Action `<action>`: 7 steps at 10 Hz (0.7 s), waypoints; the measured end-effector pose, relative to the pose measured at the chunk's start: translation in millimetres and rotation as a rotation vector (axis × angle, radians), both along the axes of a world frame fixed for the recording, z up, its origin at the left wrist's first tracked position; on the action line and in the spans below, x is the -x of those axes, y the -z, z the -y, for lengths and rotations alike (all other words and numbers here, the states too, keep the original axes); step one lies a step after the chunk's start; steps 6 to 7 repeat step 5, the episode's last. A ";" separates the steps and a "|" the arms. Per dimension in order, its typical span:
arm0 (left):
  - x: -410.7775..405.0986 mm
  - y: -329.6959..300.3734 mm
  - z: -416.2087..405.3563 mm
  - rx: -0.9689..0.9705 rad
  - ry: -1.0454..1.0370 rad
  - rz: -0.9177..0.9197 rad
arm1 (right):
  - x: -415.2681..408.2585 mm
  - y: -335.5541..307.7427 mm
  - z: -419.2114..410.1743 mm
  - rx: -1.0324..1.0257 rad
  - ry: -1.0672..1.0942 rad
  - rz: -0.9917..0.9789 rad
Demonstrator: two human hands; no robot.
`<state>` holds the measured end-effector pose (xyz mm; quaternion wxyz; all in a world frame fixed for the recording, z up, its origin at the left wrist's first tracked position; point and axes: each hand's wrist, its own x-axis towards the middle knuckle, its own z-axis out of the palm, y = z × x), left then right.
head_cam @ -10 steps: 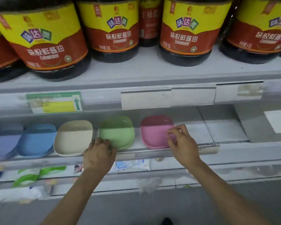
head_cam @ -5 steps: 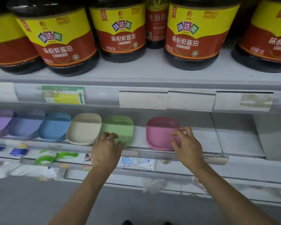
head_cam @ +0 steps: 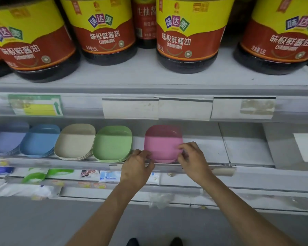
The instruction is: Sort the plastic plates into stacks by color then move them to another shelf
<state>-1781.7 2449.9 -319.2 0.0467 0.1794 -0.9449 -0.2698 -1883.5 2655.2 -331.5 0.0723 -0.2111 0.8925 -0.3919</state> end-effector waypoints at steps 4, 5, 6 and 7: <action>-29.2 2.4 18.3 -0.005 -0.105 -0.026 | -16.6 -6.2 26.9 0.028 -0.095 0.017; -35.2 -2.7 17.8 0.032 -0.109 -0.033 | -23.7 -15.6 29.4 -0.027 -0.020 -0.113; -35.2 -2.7 17.8 0.032 -0.109 -0.033 | -23.7 -15.6 29.4 -0.027 -0.020 -0.113; -35.2 -2.7 17.8 0.032 -0.109 -0.033 | -23.7 -15.6 29.4 -0.027 -0.020 -0.113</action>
